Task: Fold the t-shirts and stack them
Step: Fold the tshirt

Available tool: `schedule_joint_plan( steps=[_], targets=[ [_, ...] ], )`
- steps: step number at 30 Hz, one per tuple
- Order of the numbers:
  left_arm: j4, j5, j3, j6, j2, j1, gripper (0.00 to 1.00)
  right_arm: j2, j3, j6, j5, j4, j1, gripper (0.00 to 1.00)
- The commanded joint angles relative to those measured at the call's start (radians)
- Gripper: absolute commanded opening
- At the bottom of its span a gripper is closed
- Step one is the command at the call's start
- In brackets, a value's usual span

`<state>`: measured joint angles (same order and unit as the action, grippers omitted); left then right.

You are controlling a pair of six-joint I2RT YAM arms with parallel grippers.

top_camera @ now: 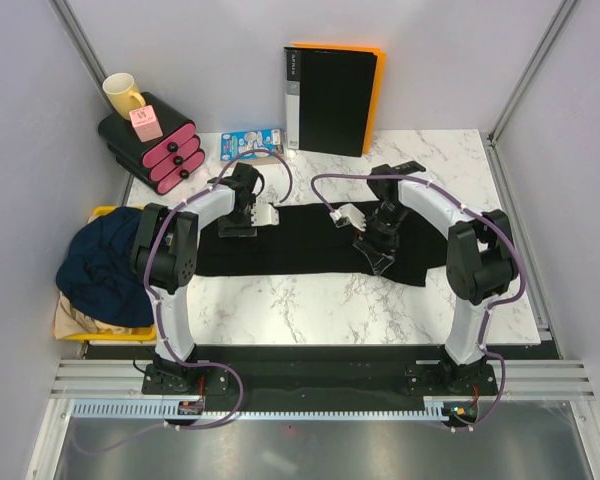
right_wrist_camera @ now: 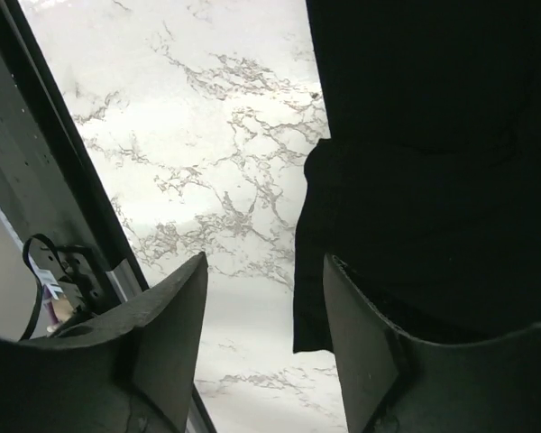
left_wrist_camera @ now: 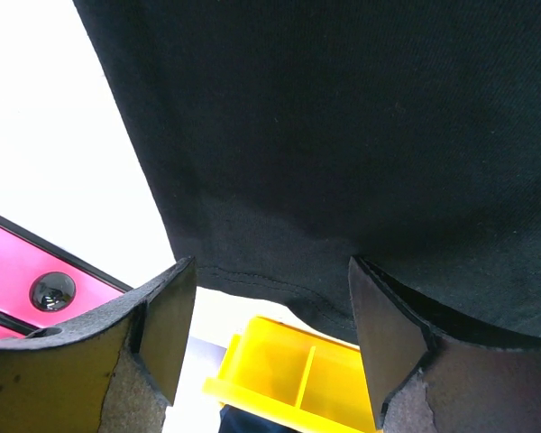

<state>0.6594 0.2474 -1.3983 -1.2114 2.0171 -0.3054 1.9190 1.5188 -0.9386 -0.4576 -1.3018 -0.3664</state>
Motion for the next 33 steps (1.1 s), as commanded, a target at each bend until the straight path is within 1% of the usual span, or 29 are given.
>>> schedule_joint_plan(
  steps=[1,3,5,6,7,8,9,10,12,13,16,18,21,23,25,26,27,29,33],
  targets=[
    [-0.014,-0.003,-0.03,-0.037,0.022,-0.008,0.76,-0.08,0.035,0.012,-0.006,0.015,0.015,0.65],
    [-0.014,-0.003,-0.039,-0.04,0.023,-0.008,0.77,-0.092,0.058,0.046,0.007,0.067,0.047,0.64],
    [-0.014,-0.002,-0.057,-0.039,0.025,-0.009,0.77,-0.084,0.063,0.107,0.042,0.107,0.079,0.56],
    [-0.015,-0.002,-0.065,-0.036,0.026,-0.008,0.77,-0.078,0.06,0.13,0.066,0.166,0.113,0.5],
    [-0.018,0.003,-0.073,-0.033,0.032,-0.008,0.77,-0.069,0.057,0.158,0.095,0.189,0.13,0.37],
    [-0.018,0.004,-0.085,-0.028,0.034,-0.008,0.77,-0.046,0.054,0.161,0.129,0.208,0.145,0.32],
    [-0.02,0.006,-0.088,-0.025,0.035,-0.008,0.77,-0.032,0.043,0.175,0.158,0.266,0.168,0.25],
    [-0.023,0.012,-0.09,-0.027,0.037,-0.008,0.77,-0.017,0.041,0.185,0.184,0.291,0.179,0.14],
    [-0.032,0.018,-0.094,-0.03,0.04,-0.008,0.77,0.038,0.064,0.198,0.204,0.334,0.201,0.08],
    [-0.032,0.023,-0.096,-0.031,0.04,-0.008,0.77,0.06,0.073,0.208,0.215,0.352,0.204,0.03],
    [-0.032,0.03,-0.103,-0.042,0.039,-0.006,0.77,0.135,0.124,0.224,0.229,0.384,0.215,0.0],
    [-0.032,0.033,-0.103,-0.053,0.034,-0.001,0.77,0.181,0.164,0.234,0.235,0.389,0.216,0.0],
    [-0.03,0.038,-0.107,-0.054,0.023,0.006,0.77,0.225,0.179,0.241,0.256,0.392,0.215,0.0],
    [-0.029,0.038,-0.099,-0.054,0.017,0.009,0.77,0.262,0.181,0.244,0.318,0.404,0.218,0.0],
    [-0.03,0.039,-0.096,-0.053,0.011,0.014,0.77,0.287,0.181,0.267,0.388,0.461,0.225,0.0],
    [-0.03,0.041,-0.093,-0.051,0.006,0.015,0.77,0.314,0.187,0.27,0.461,0.484,0.23,0.0],
    [-0.03,0.041,-0.091,-0.05,0.003,0.018,0.77,0.327,0.211,0.274,0.508,0.537,0.242,0.0],
    [-0.03,0.039,-0.088,-0.048,-0.006,0.023,0.77,0.379,0.254,0.279,0.598,0.585,0.257,0.0],
    [-0.03,0.035,-0.074,-0.046,-0.02,0.028,0.77,0.495,0.483,0.256,0.729,0.726,0.28,0.0]
  ],
)
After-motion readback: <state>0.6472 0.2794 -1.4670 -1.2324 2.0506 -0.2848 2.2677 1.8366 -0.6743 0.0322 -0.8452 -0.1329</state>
